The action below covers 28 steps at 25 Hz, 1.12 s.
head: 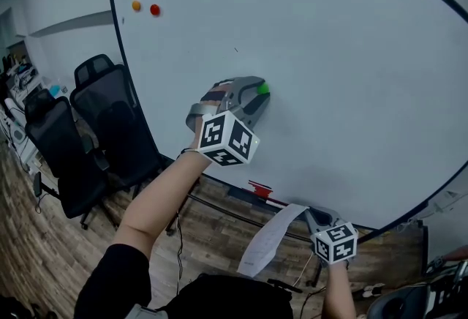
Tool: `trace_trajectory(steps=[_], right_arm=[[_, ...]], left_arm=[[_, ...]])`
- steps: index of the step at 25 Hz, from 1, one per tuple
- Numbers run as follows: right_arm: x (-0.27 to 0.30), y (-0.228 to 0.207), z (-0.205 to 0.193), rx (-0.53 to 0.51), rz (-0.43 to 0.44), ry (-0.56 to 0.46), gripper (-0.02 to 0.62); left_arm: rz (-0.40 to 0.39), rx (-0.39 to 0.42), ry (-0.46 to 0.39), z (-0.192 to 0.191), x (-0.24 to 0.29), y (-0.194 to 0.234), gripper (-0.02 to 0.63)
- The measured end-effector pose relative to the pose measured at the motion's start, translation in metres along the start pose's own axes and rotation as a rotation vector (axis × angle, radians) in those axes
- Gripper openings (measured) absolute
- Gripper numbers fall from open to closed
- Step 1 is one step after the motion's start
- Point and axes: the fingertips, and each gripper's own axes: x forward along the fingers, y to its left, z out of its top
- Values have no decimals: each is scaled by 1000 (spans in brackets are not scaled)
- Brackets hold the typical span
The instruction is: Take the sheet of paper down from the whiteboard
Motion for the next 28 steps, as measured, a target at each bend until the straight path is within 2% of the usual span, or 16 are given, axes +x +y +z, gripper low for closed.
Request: trace_trajectory(steps=[11, 23, 28], right_arm=[[4, 2, -4, 8, 8, 7, 21], [1, 3, -5, 8, -1, 15, 21], [-7, 6, -9, 10, -4, 14, 21]], left_arm=[[37, 63, 9, 1, 1, -3, 139], [60, 46, -28, 3, -10, -5, 164], [34, -26, -71, 10, -37, -21, 151]])
